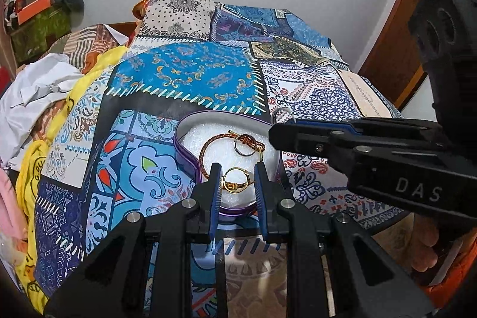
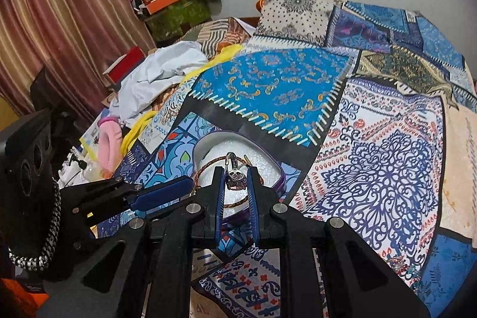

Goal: Organize jewelry
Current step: 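Carry the gold ring with the left tool over the heart box while the right tool brings the charm, then open the left tool to drop the gold ring while the right tool releases the charm into the box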

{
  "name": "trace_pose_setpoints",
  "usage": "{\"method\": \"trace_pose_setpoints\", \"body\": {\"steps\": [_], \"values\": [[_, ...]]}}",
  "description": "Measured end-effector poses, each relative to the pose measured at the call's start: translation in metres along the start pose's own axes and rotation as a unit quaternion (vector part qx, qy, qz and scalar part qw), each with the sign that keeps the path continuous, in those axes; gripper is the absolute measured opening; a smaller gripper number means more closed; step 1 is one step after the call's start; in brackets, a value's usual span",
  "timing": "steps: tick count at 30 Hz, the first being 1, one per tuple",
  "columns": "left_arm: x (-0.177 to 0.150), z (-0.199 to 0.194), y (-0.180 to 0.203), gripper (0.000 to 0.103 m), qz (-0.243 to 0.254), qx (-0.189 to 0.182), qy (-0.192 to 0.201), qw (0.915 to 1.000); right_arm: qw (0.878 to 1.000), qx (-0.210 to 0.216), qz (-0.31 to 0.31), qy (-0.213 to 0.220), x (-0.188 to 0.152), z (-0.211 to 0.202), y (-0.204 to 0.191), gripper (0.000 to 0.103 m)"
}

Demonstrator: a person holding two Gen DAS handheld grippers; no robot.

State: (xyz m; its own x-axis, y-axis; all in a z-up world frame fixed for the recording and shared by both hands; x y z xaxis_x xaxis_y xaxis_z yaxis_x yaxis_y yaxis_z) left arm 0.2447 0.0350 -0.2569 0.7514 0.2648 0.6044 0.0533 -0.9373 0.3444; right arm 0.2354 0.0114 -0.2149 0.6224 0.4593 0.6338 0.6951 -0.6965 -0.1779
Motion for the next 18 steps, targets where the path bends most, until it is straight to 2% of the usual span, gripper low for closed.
{"method": "trace_pose_setpoints", "body": {"steps": [6, 8, 10, 18], "values": [[0.0, -0.003, -0.001, 0.02, 0.001, 0.007, 0.0, 1.0, 1.0, 0.019, 0.016, -0.011, -0.002, 0.005, 0.001, 0.014], [0.001, -0.004, -0.001, 0.02, 0.001, 0.008, 0.001, 1.0, 1.0, 0.019, 0.02, -0.013, -0.002, 0.005, 0.001, 0.018], [0.002, -0.007, -0.001, 0.02, 0.002, 0.01, 0.004, 0.9999, 1.0, 0.016, 0.022, -0.006, -0.001, 0.001, 0.002, 0.022], [0.009, -0.021, 0.005, 0.02, 0.006, 0.016, 0.017, 0.9997, 0.999, -0.019, 0.011, 0.024, 0.006, -0.03, 0.007, 0.022]]}}
Point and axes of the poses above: each gripper's, at about its wrist camera, not at the fingertips, and z roughly the way its jaws point, y to its right, x to its top, the point moved 9 cm from there along z, roughly the way its jaws point, and after that the axes turned 11 degrees about -z, right-handed, at the moved point
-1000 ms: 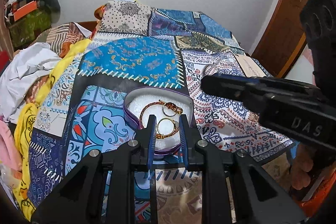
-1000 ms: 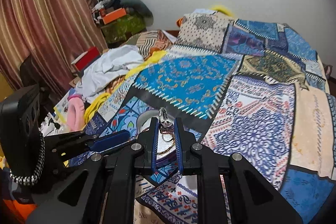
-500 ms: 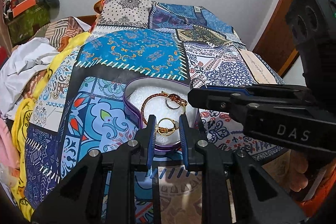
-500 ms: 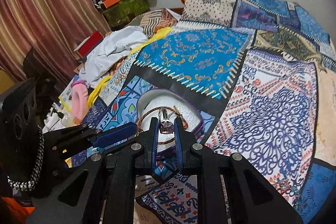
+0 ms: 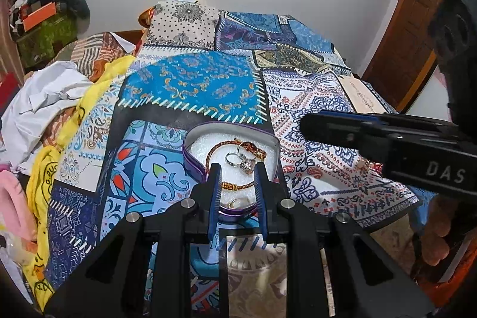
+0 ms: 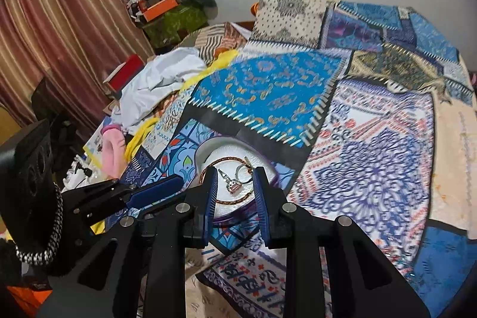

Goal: Organize jewelry
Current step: 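Open the left tool to drop the gold ring while the right tool releases the charm into the box, then return to the pile and close the left tool on another gold ring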

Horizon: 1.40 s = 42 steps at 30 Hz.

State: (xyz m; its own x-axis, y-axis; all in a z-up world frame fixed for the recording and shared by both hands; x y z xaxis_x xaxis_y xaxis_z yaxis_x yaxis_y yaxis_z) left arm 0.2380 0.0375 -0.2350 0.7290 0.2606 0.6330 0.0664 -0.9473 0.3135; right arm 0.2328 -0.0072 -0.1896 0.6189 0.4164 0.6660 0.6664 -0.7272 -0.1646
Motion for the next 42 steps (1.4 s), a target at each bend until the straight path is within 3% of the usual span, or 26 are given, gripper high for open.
{"method": "trace_pose_setpoints", "body": {"steps": [14, 19, 22, 31, 42], "values": [[0.011, -0.031, 0.036, 0.021, 0.025, -0.008, 0.027, 0.9993, 0.996, -0.082, 0.005, 0.034, -0.009, -0.059, 0.034, 0.023], [0.01, -0.036, 0.051, 0.032, 0.034, -0.012, 0.03, 0.9989, 0.992, -0.112, 0.015, 0.047, -0.019, -0.08, 0.05, 0.039], [0.008, -0.036, 0.062, 0.035, 0.041, -0.015, 0.028, 0.9986, 0.99, -0.13, 0.018, 0.05, -0.026, -0.09, 0.058, 0.04], [-0.004, -0.023, 0.092, 0.041, 0.064, -0.026, 0.006, 0.9976, 0.984, -0.168, 0.039, 0.037, -0.057, -0.108, 0.089, 0.04], [-0.024, 0.016, 0.116, 0.041, 0.083, -0.03, -0.04, 0.9953, 0.983, -0.169, 0.069, 0.014, -0.091, -0.11, 0.116, 0.04]]}}
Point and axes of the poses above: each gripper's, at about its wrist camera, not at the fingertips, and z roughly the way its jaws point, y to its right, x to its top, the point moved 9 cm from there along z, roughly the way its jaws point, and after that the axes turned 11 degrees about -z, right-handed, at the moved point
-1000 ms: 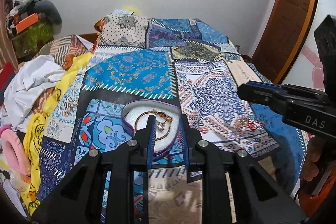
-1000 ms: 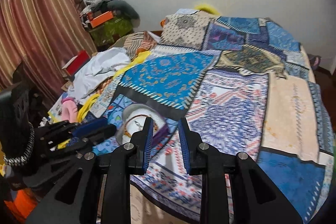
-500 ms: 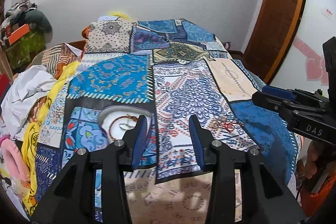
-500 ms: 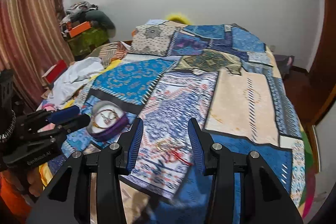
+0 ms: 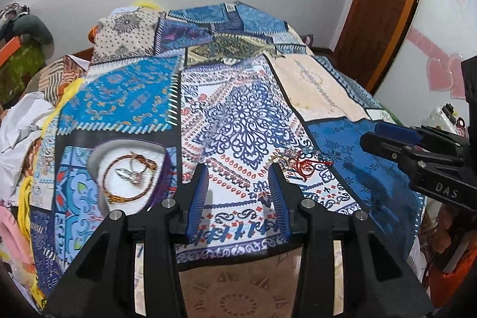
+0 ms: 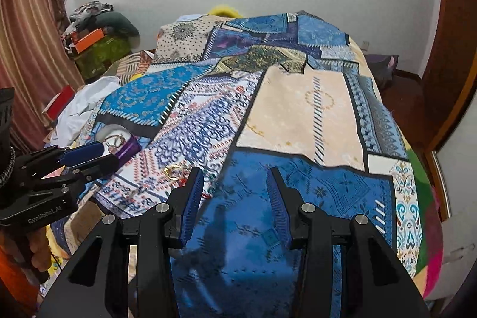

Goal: Organize jewelry
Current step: 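Return to the pile and close the left tool on another gold ring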

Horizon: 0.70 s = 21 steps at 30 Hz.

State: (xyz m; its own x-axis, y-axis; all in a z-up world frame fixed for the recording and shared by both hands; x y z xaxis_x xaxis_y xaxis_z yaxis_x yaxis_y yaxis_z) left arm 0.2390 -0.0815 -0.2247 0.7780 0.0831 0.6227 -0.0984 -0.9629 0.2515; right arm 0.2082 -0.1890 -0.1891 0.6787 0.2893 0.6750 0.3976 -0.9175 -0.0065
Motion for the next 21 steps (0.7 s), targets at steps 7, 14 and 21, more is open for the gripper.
{"method": "trace_pose_setpoints", "body": {"steps": [7, 14, 21], "values": [[-0.004, 0.023, 0.003, 0.041, -0.01, -0.009, -0.023, 0.9997, 1.0, 0.011, -0.002, -0.015, -0.011, 0.01, 0.0, 0.04], [-0.007, 0.037, 0.015, 0.024, 0.004, -0.022, -0.036, 0.9991, 1.0, 0.017, -0.005, -0.016, -0.009, 0.018, 0.0, 0.04], [-0.006, 0.045, 0.021, 0.019, -0.006, -0.042, -0.044, 0.9981, 0.999, 0.023, -0.023, -0.015, -0.005, 0.029, -0.01, 0.04]]}}
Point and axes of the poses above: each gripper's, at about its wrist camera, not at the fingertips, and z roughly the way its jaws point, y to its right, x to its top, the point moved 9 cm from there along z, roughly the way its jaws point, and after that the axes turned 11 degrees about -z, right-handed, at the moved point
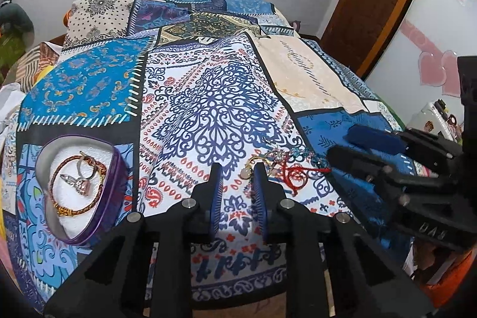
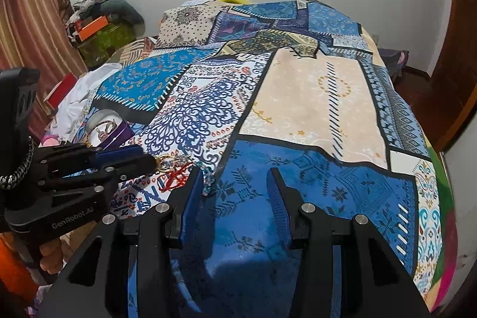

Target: Organize jewelry

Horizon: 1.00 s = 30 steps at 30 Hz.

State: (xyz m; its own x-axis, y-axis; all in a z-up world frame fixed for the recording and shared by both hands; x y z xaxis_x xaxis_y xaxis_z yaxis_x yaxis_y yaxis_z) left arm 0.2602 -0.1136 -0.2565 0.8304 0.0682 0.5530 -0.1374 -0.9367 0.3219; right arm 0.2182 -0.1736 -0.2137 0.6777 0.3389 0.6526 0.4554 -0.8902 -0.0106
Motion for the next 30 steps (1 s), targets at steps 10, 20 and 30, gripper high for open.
{"method": "trace_pose_setpoints", "body": {"steps": [10, 20, 30], "values": [[0.003, 0.01, 0.001, 0.009, -0.007, -0.013, -0.004, 0.9999, 0.999, 0.008, -0.035, -0.012, -0.003, 0.015, -0.014, 0.032], [0.002, 0.003, 0.002, 0.008, -0.011, -0.02, 0.001, 0.9997, 0.999, 0.022, -0.038, -0.006, -0.004, 0.017, -0.022, 0.007], [0.011, -0.023, 0.003, 0.008, -0.008, -0.017, 0.03, 0.9994, 0.999, 0.015, -0.03, 0.019, 0.009, 0.0, -0.023, 0.007]]}}
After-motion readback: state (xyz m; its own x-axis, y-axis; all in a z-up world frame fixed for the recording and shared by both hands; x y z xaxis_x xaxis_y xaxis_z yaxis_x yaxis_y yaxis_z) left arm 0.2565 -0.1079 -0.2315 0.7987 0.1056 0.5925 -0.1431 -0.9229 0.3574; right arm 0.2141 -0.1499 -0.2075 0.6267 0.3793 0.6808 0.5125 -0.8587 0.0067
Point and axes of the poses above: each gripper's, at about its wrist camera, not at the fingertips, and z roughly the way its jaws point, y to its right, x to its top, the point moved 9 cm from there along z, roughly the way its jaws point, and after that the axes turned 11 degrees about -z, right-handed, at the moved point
